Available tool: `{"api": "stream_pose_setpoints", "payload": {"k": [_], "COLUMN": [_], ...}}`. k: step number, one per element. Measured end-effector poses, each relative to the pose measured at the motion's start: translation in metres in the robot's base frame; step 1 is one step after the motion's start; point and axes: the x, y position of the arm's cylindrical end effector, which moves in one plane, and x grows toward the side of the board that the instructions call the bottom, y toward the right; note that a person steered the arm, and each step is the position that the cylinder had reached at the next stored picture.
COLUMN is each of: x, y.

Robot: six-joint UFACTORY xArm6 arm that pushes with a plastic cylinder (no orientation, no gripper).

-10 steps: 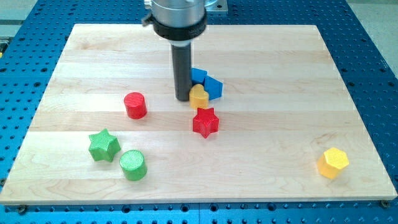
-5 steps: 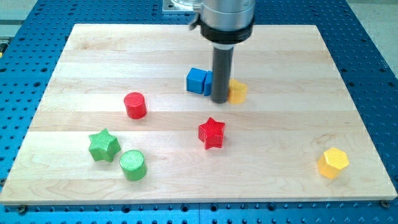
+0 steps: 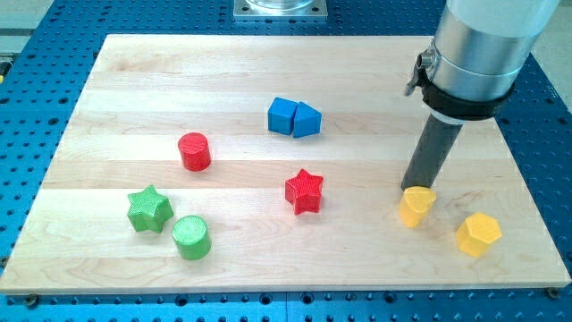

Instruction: Keep the yellow heart to the left of the yellow hexagon

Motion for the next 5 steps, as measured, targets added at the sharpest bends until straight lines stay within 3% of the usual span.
{"api": "stream_pose_setpoints", "payload": {"k": [1, 2, 3, 4, 5], "x": [-0.038, 0.009, 0.012, 0.000, 0.033], "y": [-0.025, -0.018, 0.031, 0.004, -0.016]}}
